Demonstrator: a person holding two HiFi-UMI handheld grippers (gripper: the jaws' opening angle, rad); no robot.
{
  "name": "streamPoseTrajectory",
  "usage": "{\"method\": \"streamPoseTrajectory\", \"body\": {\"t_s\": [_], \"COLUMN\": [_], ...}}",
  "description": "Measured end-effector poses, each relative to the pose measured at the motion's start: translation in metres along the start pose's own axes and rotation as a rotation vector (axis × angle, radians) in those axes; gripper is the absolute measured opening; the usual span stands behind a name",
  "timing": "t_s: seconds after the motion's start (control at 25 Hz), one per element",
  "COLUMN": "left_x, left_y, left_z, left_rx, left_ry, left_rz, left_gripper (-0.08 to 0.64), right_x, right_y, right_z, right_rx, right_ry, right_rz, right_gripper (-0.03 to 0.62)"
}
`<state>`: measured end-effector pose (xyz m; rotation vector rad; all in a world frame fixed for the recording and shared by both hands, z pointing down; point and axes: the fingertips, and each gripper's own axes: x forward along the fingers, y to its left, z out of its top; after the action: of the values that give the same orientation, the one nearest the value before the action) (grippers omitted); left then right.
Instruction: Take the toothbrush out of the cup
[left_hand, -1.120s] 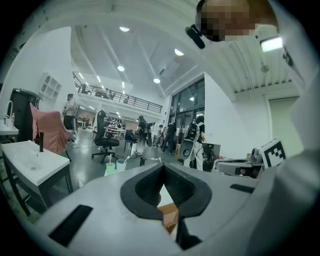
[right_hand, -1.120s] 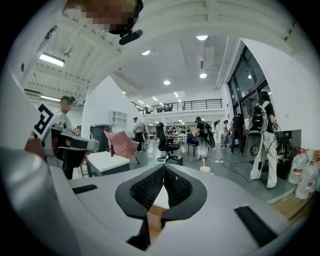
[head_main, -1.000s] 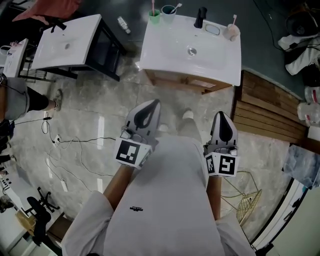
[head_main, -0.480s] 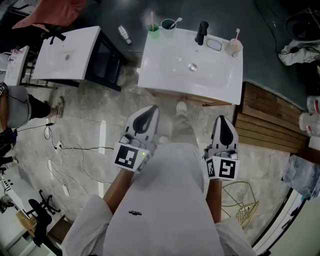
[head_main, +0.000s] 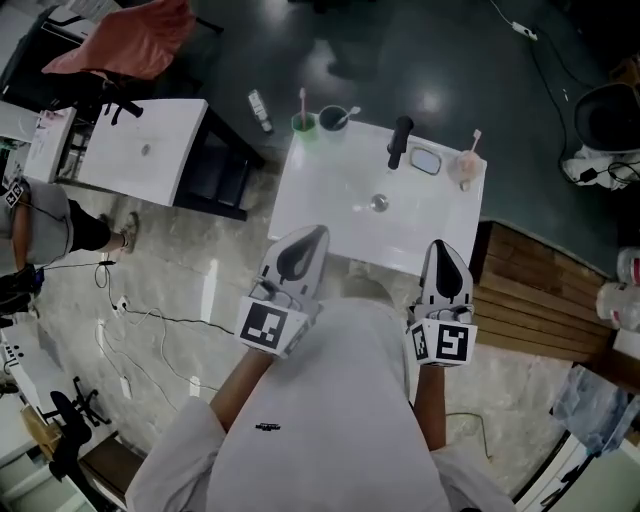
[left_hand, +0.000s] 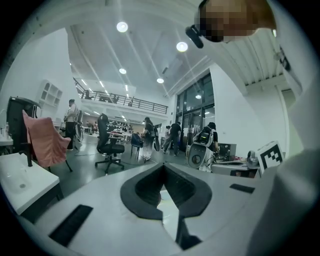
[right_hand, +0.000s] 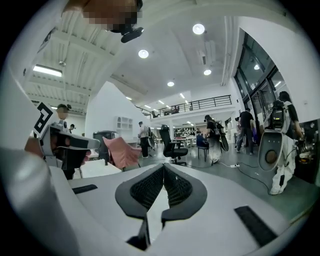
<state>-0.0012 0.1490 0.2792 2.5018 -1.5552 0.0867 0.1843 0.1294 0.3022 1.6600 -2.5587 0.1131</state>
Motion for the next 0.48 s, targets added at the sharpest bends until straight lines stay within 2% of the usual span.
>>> {"method": "streamPoseTrajectory", "body": {"t_s": [0.24,0.4,0.48], "left_x": [0.049,0.058,0.062], "left_y": [0.018,0.018,0.020], "left_z": [0.010,0.009,0.008], "left_rx": [-0.034,-0.057,-0.061], "left_ry": [-0.031,-0.018,-0.009], "left_rz": [0.112,0.145,0.155], "left_gripper": [0.000,0.000,0.000], "right_x": [0.060,0.079,0.087], "right_y": [-0.023,-0.023,-0.022], "right_z": [0.005,0.004,0.006], "right_rx": [0.008,-0.084,-0.100], "right_ry": [-0.015,0.005,0.008], "right_rz": [0.118,0.192,0.210], "right_gripper": [0.000,0.000,0.000]}}
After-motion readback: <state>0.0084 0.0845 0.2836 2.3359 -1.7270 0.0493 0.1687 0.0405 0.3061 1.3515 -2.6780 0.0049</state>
